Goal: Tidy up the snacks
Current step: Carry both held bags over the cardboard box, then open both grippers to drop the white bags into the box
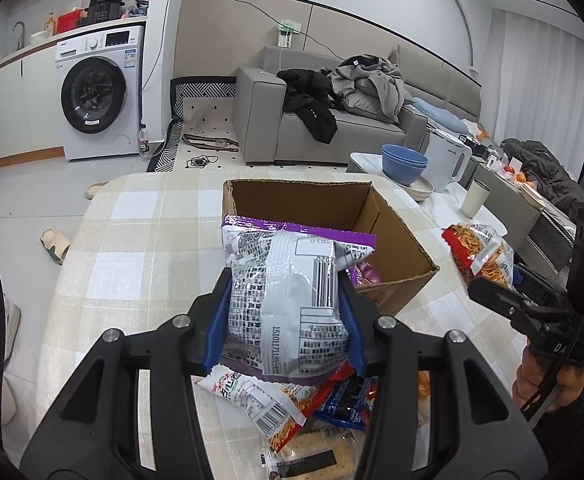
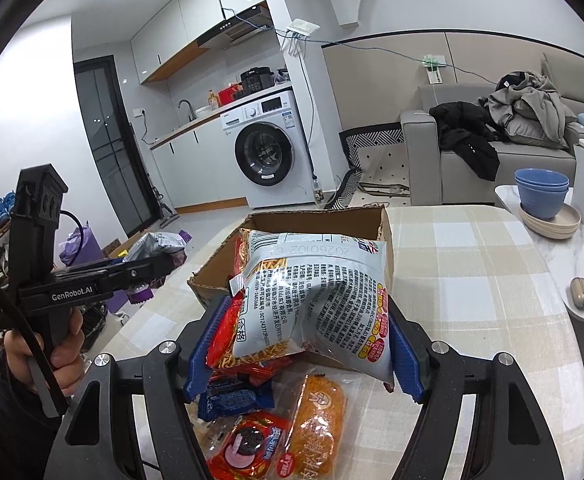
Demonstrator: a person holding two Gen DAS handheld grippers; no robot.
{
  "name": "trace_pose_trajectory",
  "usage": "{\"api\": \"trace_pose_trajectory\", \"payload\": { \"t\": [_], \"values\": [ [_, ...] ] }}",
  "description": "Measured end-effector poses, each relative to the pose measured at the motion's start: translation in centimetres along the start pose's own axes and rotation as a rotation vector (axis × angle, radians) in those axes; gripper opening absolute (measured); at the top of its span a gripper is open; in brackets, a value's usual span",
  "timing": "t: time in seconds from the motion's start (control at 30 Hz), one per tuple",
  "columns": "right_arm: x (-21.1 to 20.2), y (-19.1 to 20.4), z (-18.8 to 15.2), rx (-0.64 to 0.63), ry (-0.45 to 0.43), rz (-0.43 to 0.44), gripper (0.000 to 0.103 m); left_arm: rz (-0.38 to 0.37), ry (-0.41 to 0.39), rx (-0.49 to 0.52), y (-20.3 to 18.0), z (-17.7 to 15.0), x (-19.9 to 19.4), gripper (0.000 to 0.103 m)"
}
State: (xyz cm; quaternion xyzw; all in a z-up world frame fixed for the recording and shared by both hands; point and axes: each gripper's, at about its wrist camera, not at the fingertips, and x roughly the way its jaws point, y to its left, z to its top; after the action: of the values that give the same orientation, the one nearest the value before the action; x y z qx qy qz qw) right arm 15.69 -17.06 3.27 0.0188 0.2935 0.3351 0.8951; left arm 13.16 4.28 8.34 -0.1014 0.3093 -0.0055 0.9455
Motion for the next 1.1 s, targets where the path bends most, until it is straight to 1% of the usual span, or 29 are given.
{"api": "trace_pose_trajectory", "payload": {
  "t": [0.1, 0.4, 0.67, 1.1],
  "values": [
    [0.7, 0.4, 0.2, -0.009, 0.017, -0.027, 0.074, -0.01, 0.006, -0.002, 0.0, 0.6, 0.7, 0.045],
    [1.8, 1.2, 1.2, -0.027, 0.038, -0.039, 0.074, -0.019, 0.026, 0.02, -0.7, 2.2, 3.5, 0.045],
    [3.6, 1.9, 1.9, -0.087, 0.068, -0.086, 0.074, -0.006, 0.039, 0.023, -0.8, 2.9, 6.1, 0.045],
    [6.4, 2.7, 2.9, -0.119, 0.109, -0.125, 0.074, 0.036, 0.027, 0.037, -0.9, 4.4, 9.5, 0.045]
  ]
}}
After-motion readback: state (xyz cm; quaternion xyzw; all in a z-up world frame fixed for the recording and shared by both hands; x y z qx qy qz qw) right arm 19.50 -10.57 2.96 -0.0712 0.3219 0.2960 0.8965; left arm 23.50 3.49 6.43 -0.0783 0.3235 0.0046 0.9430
